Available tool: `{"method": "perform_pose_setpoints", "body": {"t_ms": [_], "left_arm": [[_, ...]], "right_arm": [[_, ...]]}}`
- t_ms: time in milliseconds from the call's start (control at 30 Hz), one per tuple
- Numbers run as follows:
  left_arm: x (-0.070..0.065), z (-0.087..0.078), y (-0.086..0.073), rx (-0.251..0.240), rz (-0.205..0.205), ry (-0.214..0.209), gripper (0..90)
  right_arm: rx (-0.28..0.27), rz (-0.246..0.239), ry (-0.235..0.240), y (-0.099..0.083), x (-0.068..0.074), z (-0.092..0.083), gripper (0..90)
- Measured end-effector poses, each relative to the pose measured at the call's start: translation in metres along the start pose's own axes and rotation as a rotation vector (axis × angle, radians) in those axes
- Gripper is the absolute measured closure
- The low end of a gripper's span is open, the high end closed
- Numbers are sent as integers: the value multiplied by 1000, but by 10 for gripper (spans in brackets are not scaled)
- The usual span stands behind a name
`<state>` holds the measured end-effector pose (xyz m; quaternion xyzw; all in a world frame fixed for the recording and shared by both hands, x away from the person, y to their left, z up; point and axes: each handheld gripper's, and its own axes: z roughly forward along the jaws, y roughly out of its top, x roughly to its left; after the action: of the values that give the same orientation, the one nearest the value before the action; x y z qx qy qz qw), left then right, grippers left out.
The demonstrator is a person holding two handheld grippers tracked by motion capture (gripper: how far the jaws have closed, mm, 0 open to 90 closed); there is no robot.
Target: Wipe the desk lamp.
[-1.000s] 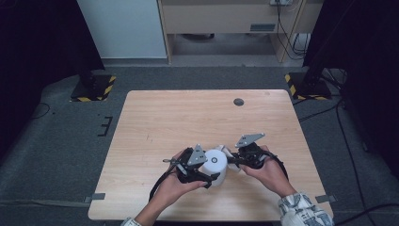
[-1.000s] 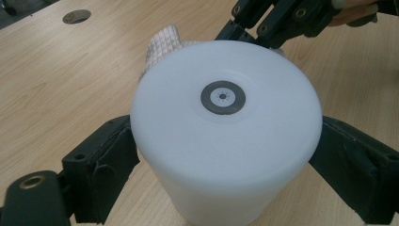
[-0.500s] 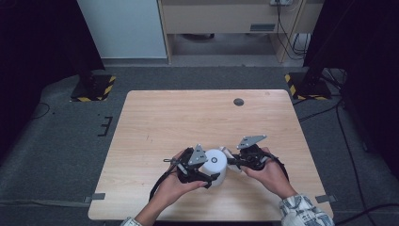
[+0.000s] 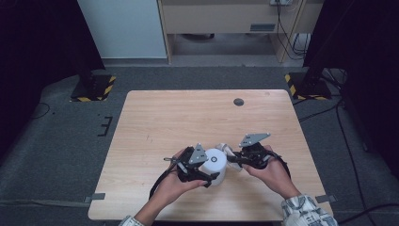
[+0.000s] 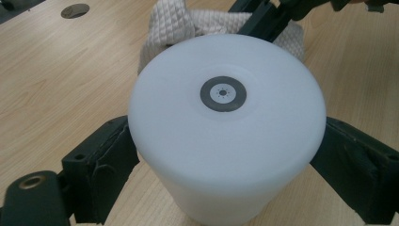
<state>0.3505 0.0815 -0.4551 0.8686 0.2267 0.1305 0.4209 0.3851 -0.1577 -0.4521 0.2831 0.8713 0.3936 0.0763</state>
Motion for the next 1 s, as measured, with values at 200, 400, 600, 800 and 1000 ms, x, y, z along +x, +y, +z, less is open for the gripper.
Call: {"method": "perform_pose_setpoints", "body": {"t_ms": [200,400,600,800,1000], "left_arm": [[0,0,0,3,0,-2,90],[0,0,1,4,3,-2,90],[2,0,1,6,1,-3,90],[1,0,2,9,5,-3,90],[1,0,2,13,7,-3,90]], "right_arm": [[46,7,1,-8,-2,15,792],[78,8,-2,-11,-3,25,792],[75,8,-5,-11,-3,25,792],[18,5,0,-4,-2,9,792],[-35,-3,1,9,-1,-8,791]]}}
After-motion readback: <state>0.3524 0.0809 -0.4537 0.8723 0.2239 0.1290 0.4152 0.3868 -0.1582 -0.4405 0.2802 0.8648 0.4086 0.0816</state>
